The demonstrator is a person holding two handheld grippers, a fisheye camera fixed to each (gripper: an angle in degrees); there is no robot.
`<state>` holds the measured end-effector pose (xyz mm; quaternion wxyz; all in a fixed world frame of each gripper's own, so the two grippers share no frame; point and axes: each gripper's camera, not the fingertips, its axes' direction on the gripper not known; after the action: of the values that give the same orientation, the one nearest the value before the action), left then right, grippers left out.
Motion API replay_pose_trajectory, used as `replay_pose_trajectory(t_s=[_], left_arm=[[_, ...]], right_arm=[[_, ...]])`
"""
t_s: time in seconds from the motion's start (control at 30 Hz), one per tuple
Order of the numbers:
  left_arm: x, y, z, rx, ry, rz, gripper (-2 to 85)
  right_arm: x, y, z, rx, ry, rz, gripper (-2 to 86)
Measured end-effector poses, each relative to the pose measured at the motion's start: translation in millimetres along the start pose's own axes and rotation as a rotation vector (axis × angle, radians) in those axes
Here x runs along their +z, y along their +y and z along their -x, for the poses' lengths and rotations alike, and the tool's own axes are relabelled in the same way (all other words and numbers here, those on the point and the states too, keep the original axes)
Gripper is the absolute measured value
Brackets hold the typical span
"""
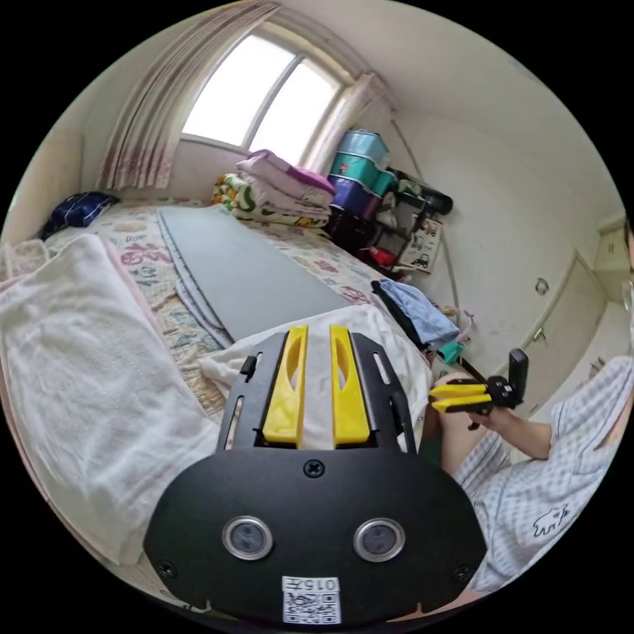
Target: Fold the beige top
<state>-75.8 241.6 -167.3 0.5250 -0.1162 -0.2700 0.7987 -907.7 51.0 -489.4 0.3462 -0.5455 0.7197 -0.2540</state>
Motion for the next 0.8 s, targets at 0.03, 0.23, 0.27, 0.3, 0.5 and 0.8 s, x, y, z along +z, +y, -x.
replay_pose_trajectory(t_s=[0.03, 0.23, 0.27, 0.3, 0.5, 0.8], left_arm=[[-5, 3, -10, 0.034, -0.001, -0.014, 6.4], [-25, 16, -110, 0.217, 0.051, 0.001, 7.6], [-22, 27, -132, 0.234, 0.045, 0.037, 7.8], [-16, 40, -154, 0.254, 0.025, 0.083, 7.8], [21, 91, -214, 0.232, -0.100, 0.256, 8.5], [48, 75, -211, 0.098, -0.167, 0.377, 8.2]], right_arm=[[-7, 3, -8, 0.010, -0.007, -0.010, 8.2], [-47, 12, -55, 0.077, -0.204, -0.057, 9.5], [-50, 11, -56, 0.081, -0.181, -0.052, 9.9], [-51, 10, -56, 0.083, -0.163, -0.042, 10.1], [-49, -6, -42, 0.033, -0.133, 0.070, 9.8], [-87, -29, -27, 0.049, -0.080, 0.098, 7.4]])
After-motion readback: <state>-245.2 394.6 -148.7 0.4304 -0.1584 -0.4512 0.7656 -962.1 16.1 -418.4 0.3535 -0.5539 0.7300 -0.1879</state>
